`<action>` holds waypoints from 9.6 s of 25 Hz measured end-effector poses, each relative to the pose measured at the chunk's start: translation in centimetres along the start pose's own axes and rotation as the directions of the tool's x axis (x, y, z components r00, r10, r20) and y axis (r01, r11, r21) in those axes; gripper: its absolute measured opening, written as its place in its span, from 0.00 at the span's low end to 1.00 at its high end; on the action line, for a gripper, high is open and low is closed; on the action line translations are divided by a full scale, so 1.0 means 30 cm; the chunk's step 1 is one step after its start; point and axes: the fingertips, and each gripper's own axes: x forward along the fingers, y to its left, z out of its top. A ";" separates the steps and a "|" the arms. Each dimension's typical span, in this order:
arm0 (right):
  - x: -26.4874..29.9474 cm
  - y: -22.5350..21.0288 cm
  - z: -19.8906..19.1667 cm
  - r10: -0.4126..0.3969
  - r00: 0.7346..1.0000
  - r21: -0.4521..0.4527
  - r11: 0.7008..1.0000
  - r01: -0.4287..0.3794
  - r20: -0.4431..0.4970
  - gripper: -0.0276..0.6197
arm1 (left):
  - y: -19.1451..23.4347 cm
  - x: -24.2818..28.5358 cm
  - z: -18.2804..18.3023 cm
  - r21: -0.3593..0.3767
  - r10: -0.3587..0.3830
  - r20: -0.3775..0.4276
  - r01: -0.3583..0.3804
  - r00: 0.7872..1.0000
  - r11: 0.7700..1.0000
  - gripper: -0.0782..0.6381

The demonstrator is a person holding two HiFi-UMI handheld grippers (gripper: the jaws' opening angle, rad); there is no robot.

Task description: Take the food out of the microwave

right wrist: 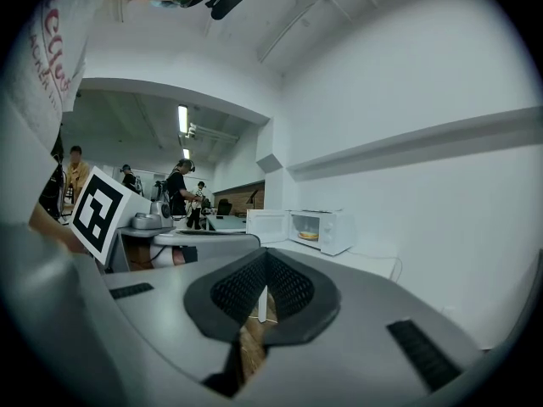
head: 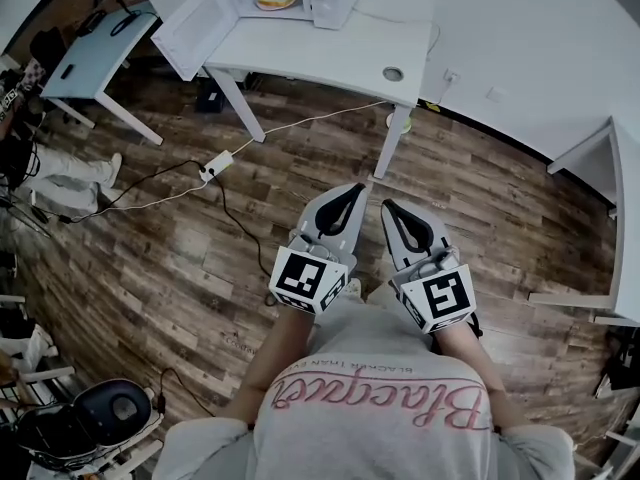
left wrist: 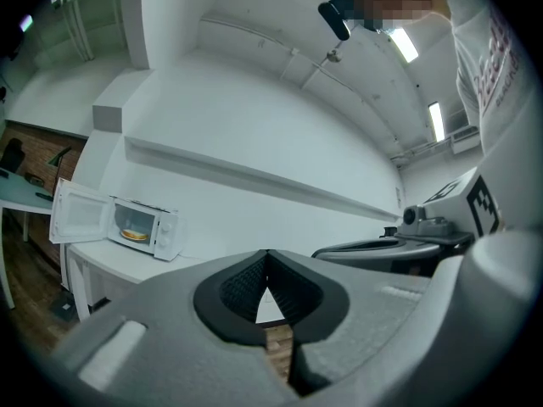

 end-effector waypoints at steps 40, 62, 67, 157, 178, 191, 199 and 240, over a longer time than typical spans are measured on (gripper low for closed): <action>0.611 -0.107 0.063 0.231 0.973 0.000 0.973 -0.231 0.020 0.06 | 0.554 0.155 0.047 0.028 0.273 0.016 -0.274 0.962 0.961 0.11; 1.016 -0.357 0.128 0.312 0.949 0.023 0.949 -0.313 0.055 0.06 | 0.888 0.474 0.099 0.072 0.353 -0.004 -0.352 0.936 0.933 0.11; 1.110 -0.384 0.117 0.336 0.941 0.038 0.941 -0.337 0.043 0.06 | 0.971 0.510 0.100 0.069 0.382 -0.005 -0.381 0.924 0.922 0.11; 2.366 -0.699 -0.035 0.041 0.988 0.112 0.993 -0.025 -0.147 0.06 | 2.370 1.200 -0.285 -0.575 0.159 -0.210 -0.254 0.965 0.777 0.31; 2.403 -0.731 -0.130 0.040 0.978 0.120 0.993 -0.016 -0.206 0.06 | 2.527 1.329 -0.470 -0.825 0.248 -0.386 -0.452 0.889 0.339 0.31; 2.391 -0.724 -0.135 0.030 0.975 0.090 0.996 -0.010 -0.221 0.06 | 2.529 1.320 -0.458 -0.892 0.183 -0.395 -0.424 0.900 0.155 0.16; 2.362 -0.714 -0.121 0.015 0.977 0.078 0.997 0.002 -0.213 0.06 | 2.514 1.317 -0.405 -0.924 0.188 -0.307 -0.340 0.933 0.176 0.13; 1.895 -0.526 0.126 0.074 0.997 0.025 0.997 -0.073 -0.008 0.06 | 1.990 0.842 -0.137 -0.974 0.293 -0.104 -0.156 0.950 0.162 0.13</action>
